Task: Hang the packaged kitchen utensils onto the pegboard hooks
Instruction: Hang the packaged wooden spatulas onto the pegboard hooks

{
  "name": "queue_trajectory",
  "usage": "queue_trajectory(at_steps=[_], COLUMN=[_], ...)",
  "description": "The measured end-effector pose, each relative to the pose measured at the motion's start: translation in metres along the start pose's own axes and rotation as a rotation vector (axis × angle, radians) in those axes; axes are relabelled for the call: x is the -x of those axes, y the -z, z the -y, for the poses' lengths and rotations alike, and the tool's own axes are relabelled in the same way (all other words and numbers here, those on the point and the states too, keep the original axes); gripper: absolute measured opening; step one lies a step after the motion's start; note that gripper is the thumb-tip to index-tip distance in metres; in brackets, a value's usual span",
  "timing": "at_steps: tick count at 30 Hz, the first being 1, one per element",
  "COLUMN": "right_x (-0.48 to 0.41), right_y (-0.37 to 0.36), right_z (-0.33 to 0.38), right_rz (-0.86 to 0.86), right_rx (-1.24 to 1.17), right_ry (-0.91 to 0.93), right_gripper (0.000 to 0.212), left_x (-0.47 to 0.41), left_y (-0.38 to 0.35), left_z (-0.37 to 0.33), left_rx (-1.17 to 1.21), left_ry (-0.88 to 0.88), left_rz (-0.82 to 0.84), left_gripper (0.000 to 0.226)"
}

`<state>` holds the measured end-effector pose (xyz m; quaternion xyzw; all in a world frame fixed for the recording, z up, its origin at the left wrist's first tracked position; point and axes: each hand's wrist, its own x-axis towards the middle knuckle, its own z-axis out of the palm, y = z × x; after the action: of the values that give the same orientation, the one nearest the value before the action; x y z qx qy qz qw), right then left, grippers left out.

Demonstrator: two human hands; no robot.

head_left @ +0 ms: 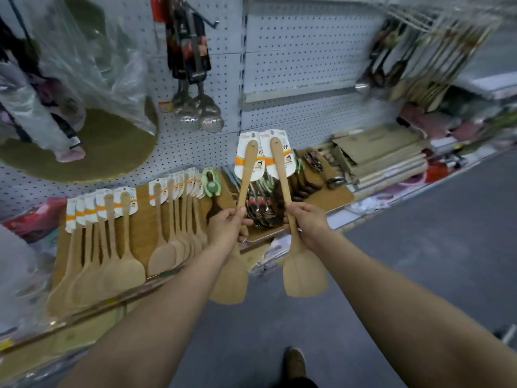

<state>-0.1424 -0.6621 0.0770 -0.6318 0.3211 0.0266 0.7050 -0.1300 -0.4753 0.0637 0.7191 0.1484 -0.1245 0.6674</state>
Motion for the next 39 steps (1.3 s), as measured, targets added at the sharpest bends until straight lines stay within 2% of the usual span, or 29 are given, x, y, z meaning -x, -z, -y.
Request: queue_trajectory(at_steps=[8,17,24,31,39], right_x=[-0.015,-0.076,-0.117,-0.206,-0.342], right_y=[0.134,0.360,0.522,0.619,0.690], right_z=[0.056,0.147,0.224,0.268,0.340], right_rz=[-0.142,-0.224,-0.294,-0.307,-0.281], right_rx=[-0.207,-0.376,-0.387,-0.425,-0.347], right_ry=[0.114,0.263,0.345,0.325,0.364], right_gripper=[0.016,0.016,0.017,0.017,0.013], left_x=[0.013,0.017,0.029,0.000,-0.089], left_y=[-0.150,-0.404,-0.573,-0.690,-0.827], left_z=[-0.051,-0.118,-0.174,-0.208,-0.256], left_rx=[-0.015,0.077,0.158,0.149,0.201], left_ry=[-0.145,-0.263,-0.291,-0.337,-0.343], left_rz=[0.160,0.289,0.339,0.355,0.332], left_gripper=[0.008,0.009,0.010,0.014,0.014])
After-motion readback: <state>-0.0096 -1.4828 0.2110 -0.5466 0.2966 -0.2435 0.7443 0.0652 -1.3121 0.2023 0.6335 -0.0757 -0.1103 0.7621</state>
